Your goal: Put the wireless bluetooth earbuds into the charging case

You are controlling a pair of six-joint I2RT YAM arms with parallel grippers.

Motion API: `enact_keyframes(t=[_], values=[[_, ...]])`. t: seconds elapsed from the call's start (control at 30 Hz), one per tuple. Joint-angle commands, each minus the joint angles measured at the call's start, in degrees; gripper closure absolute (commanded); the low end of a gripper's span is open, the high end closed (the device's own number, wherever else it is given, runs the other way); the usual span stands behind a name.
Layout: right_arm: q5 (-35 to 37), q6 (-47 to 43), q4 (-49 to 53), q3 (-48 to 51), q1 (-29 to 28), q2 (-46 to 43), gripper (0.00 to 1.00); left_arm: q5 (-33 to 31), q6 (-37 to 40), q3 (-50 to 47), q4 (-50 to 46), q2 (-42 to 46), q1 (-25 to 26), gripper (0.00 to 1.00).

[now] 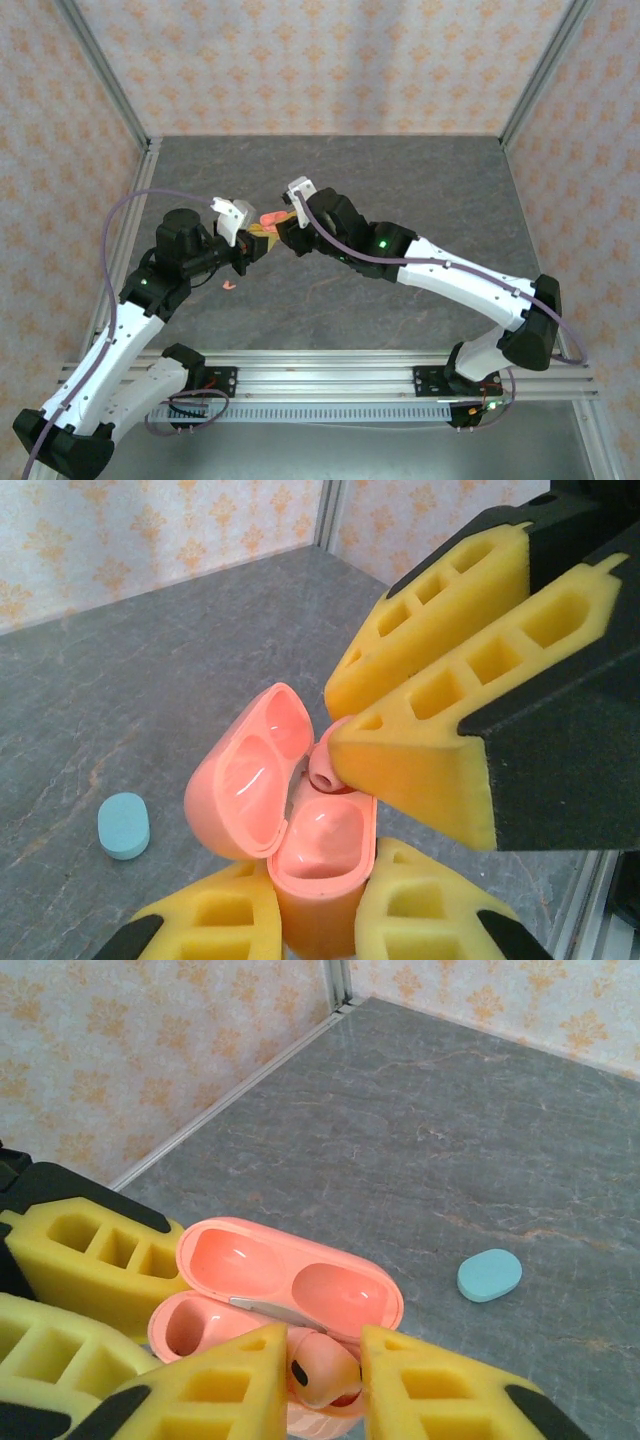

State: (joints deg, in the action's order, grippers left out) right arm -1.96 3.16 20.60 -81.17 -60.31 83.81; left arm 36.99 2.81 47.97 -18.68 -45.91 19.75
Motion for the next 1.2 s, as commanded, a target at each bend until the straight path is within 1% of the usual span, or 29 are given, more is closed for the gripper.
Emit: enact_keyframes(t=[0.0,0.2,0.43,0.63,0.73,0.9,1.07,1.17], values=[[-3.33,2.19,2.68,-1.44,-0.49,1.16,0.64,-0.87,-0.84,2.32,2.92,-0.06,-0.40,1.00],[-2.57,5.91,3.46,-4.53,-0.29,1.36,0.48,-0.72,-0.75,2.06,2.61,-0.01,-0.38,1.00],[-3.48,12.61,4.54,-7.60,1.58,0.35,0.45,-1.13,-0.55,1.08,2.18,1.14,-0.35,1.00],[-7.77,17.71,2.47,-6.35,4.35,-1.47,0.45,-1.56,-0.44,0.41,1.80,2.31,-0.33,1.00],[-9.51,19.07,2.34,-5.52,5.16,-1.31,0.53,-1.75,-0.28,0.51,1.38,2.75,-0.38,1.00],[-13.50,20.49,1.40,-4.42,5.28,-0.23,0.71,-1.92,-0.12,0.81,0.79,3.09,-0.39,1.00],[-16.16,21.74,1.13,-3.27,5.22,0.65,0.81,-1.92,-0.17,0.99,0.84,3.15,-0.41,1.00],[-16.45,22.30,0.76,-2.15,5.28,0.58,0.85,-1.32,-0.02,0.88,1.35,3.55,-0.36,1.00]])
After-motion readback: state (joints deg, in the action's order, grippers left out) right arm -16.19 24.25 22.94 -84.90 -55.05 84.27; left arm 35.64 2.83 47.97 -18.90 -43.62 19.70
